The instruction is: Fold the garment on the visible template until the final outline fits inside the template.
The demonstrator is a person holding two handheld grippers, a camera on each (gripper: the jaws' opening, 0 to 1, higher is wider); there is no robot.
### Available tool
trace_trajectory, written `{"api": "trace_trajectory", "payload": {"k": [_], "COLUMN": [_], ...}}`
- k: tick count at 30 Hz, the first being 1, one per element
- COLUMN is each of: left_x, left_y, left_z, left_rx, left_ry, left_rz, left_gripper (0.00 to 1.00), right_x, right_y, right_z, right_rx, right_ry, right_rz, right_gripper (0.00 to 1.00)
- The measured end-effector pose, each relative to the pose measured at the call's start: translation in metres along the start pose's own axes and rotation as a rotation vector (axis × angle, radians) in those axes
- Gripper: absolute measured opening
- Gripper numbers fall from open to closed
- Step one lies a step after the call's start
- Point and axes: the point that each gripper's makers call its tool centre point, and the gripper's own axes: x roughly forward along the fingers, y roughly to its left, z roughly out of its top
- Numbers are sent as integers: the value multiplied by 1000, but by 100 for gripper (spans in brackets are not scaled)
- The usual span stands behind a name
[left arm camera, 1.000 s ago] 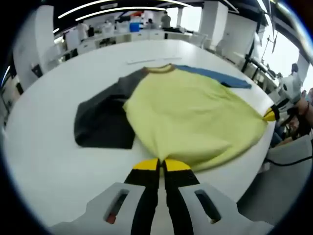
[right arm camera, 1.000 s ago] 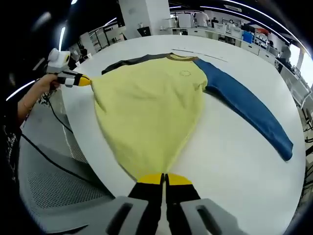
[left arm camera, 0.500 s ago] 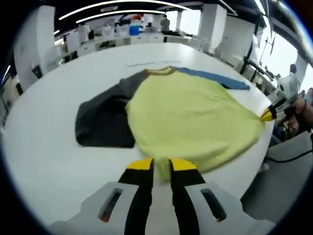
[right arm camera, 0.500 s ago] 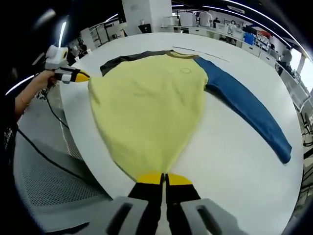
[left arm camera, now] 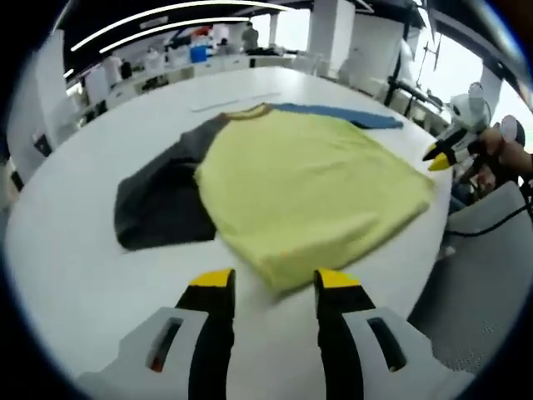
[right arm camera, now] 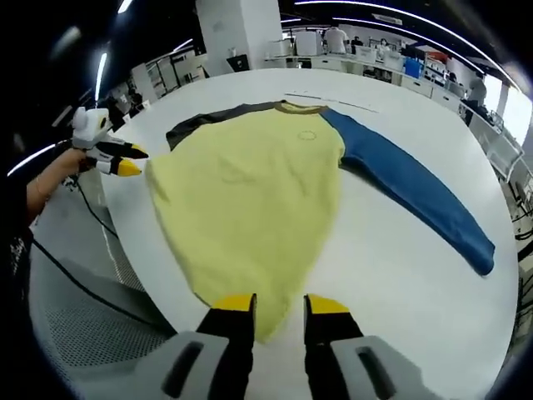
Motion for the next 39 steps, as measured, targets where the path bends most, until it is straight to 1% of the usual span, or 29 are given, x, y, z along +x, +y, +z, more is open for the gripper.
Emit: {"api": "trace_trajectory", "payload": {"k": [3,4,7,8,10,12,14,17,20,21,23,26,28,31,32,35,39], "left_x": [7,9,13,13,13,13,13,13,15,15,18,25,33,47,49,63,81], "left_y": [3,4,8,5,5,5,4,5,2,-2,-3,-5,-1,-7,-7,-12,-11], "left_z": [-3,-6,-7,-4,3,5,12,26,45,54,65,81,87,100,101,106,108], "left_rx": [36,44,45,21,-13,-7,-2,-5,14,11,8,20,30,34,36,53,63], "left_ry": [9,27,29,5,-30,-26,-43,-74,-99,-108,-122,-130,-129,-139,-139,-136,-133], "left_rz": [-14,-17,-11,-27,-17,-13,-6,-19,-30,-33,-52,-60,-55,-70,-72,-85,-97], "left_gripper": [26,24,12,8,6,1,0,0,0,0,0,0,0,0,0,0,0], "right_x": [0,0,0,-1,-1,-1,-1,-1,-1,0,0,-2,-3,-4,-4,-4,-5], "right_y": [-1,-1,-1,-2,-3,-3,-3,-3,-2,-2,-3,-3,-3,-5,-5,-7,-8], "right_z": [-1,-1,0,0,-1,-3,-3,-1,0,0,0,0,0,-1,-2,-3,-4], "right_rx": [8,11,17,18,20,22,23,28,32,32,36,47,52,66,71,80,92], "right_ry": [3,3,-3,-3,-2,4,8,-1,-7,-6,-6,-10,-10,-13,-12,-12,-13], "right_rz": [-2,-4,-5,-6,-10,-14,-16,-13,-9,-8,-9,-11,-14,-20,-22,-27,-30], "right_gripper": [19,19,19,19,19,19,19,19,19,19,19,19,19,19,19,19,19]}}
